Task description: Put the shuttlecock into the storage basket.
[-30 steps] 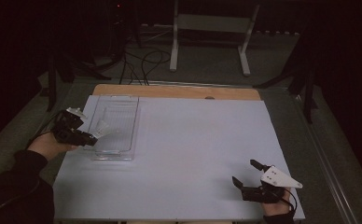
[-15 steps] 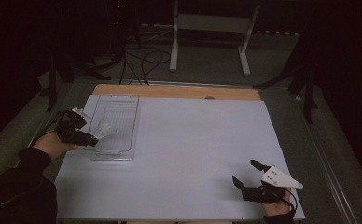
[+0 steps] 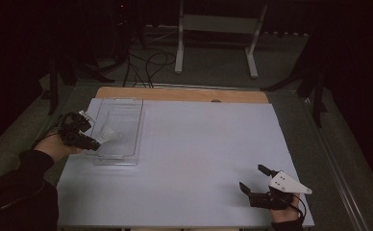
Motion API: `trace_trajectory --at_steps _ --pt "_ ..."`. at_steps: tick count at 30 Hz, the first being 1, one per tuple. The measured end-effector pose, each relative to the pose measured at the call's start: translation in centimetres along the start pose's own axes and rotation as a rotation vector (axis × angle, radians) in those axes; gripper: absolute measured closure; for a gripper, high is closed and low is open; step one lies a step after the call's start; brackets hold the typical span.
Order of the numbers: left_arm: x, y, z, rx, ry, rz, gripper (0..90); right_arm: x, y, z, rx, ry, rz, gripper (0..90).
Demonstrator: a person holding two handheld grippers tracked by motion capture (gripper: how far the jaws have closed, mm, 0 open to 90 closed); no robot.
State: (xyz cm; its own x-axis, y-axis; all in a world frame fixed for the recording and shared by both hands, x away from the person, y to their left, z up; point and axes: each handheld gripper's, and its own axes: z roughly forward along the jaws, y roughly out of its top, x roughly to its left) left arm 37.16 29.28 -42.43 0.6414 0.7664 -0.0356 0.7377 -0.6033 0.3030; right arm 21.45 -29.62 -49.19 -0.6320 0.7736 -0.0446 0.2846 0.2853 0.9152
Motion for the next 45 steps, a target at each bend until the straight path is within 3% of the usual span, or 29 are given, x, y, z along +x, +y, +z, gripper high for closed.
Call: trace_trajectory --at_steps 7,9,16,22,29,34,40,43,45 --pt "0.0 0.1 -0.2 0.006 0.011 -0.009 65.3 0.0 0.0 -0.1 0.0 -0.006 0.001 11.1" --pt "0.0 0.0 -0.3 0.001 -0.006 -0.019 64.8 0.0 0.0 -0.1 -0.005 -0.011 0.001 10.5" --pt "0.2 -0.1 -0.7 -0.024 -0.034 -0.051 49.6 -0.2 0.1 -0.3 -0.019 -0.026 0.004 10.0" --pt "0.0 -0.1 -1.0 -0.035 -0.031 -0.056 40.6 -0.1 0.1 -0.3 -0.017 -0.02 0.005 9.9" --pt "0.0 0.0 -1.3 -0.046 0.003 -0.08 29.1 -0.1 0.1 -0.2 -0.015 -0.021 -0.001 9.8" --pt "-0.1 0.0 -1.4 -0.059 -0.014 -0.075 25.8 -0.2 0.1 -0.2 -0.013 -0.016 0.005 9.9" --pt "-0.3 0.3 -1.6 -0.064 -0.022 -0.105 16.4 -0.1 0.1 -0.2 -0.01 -0.014 0.007 9.9" --pt "-0.5 0.4 -2.0 -0.081 -0.032 -0.087 14.3 -0.1 0.1 -0.1 -0.009 -0.012 0.007 9.9" --pt "-0.6 0.5 -2.1 -0.093 -0.028 -0.08 8.1 -0.1 0.0 -0.1 -0.007 -0.008 0.007 9.9"
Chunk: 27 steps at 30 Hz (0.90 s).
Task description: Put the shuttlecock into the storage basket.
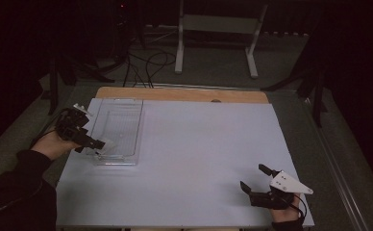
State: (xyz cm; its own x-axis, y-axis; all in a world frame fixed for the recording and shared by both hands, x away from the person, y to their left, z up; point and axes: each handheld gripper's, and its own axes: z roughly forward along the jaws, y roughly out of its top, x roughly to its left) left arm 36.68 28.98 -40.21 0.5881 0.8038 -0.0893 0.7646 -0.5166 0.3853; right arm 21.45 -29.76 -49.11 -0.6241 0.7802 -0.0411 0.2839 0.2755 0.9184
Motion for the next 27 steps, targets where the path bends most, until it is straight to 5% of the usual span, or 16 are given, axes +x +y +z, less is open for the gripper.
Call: trace_trajectory --at_steps 10,27 --pt "-1.8 1.0 -0.3 0.0 -0.055 0.078 0.1 0.0 0.0 0.1 0.004 0.002 -0.003 9.9" --pt "-4.3 3.2 -0.6 -0.044 -0.063 0.142 0.1 0.0 -0.1 0.1 0.005 0.006 0.001 9.9"
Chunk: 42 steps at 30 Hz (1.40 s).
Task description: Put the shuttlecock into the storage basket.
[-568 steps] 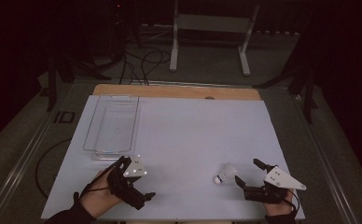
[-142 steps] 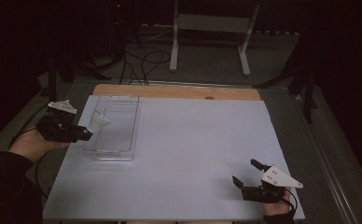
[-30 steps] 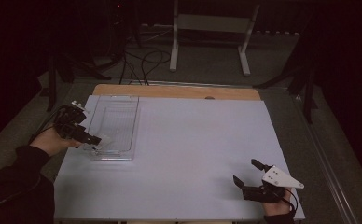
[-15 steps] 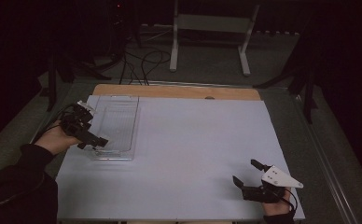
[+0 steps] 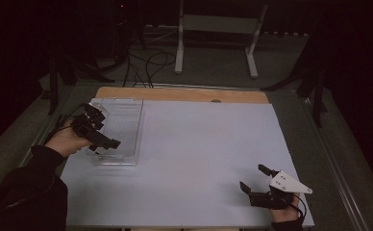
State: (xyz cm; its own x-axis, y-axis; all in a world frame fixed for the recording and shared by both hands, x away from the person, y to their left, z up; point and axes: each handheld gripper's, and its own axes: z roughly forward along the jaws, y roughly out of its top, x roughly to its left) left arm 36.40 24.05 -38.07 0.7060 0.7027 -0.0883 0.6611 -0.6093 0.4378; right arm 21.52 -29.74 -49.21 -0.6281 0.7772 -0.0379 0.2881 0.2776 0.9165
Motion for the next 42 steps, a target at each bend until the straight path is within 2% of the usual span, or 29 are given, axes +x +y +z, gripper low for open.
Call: trace_trajectory --at_steps 15,20,29,40,42 --pt "-1.5 1.5 0.7 -0.035 -0.011 0.039 0.1 0.1 0.0 0.1 0.004 0.003 -0.003 9.9" --pt "-2.4 2.2 1.2 -0.053 -0.014 0.078 0.1 0.1 0.0 0.0 0.002 0.003 -0.005 9.9" --pt "-3.7 3.3 1.8 -0.083 -0.035 0.115 0.1 0.1 0.0 0.0 0.004 0.005 -0.004 9.9" --pt "-5.2 4.3 2.8 -0.081 -0.079 0.148 0.1 0.1 0.0 0.0 0.005 0.006 -0.004 9.9" --pt "-5.4 4.5 3.0 -0.088 -0.063 0.153 0.1 0.1 0.0 0.0 0.005 0.006 -0.004 9.9"
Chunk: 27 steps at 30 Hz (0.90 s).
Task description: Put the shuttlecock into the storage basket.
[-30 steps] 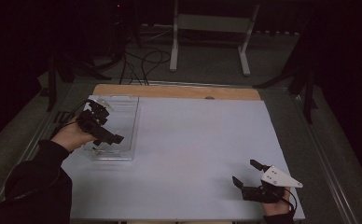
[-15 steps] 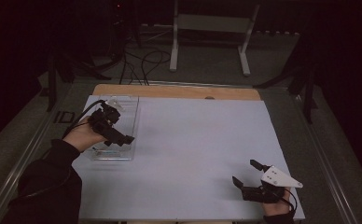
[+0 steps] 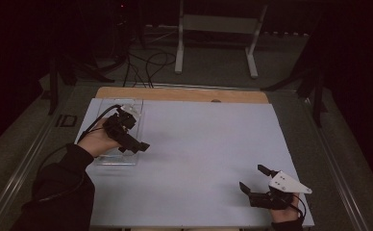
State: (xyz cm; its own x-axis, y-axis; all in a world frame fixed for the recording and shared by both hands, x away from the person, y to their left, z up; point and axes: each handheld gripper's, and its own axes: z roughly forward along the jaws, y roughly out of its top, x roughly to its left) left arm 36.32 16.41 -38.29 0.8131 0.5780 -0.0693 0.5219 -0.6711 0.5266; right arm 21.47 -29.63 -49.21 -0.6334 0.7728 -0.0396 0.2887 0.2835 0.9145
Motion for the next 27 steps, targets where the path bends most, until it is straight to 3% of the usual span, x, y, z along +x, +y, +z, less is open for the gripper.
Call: trace_trajectory --at_steps 11,14,20,27 --pt "-1.7 1.3 1.5 -0.032 -0.021 0.05 0.1 0.0 0.0 0.0 0.0 0.002 0.001 9.9" --pt "-2.2 1.5 1.8 -0.046 -0.035 0.084 0.1 0.0 0.0 0.0 0.0 0.003 0.003 9.9" --pt "-2.9 1.9 2.5 -0.054 -0.058 0.099 0.1 0.0 0.0 0.0 0.001 0.007 0.0 9.9" --pt "-3.9 2.1 3.6 -0.056 -0.088 0.145 0.1 0.0 0.0 0.0 0.0 0.007 0.001 9.9"
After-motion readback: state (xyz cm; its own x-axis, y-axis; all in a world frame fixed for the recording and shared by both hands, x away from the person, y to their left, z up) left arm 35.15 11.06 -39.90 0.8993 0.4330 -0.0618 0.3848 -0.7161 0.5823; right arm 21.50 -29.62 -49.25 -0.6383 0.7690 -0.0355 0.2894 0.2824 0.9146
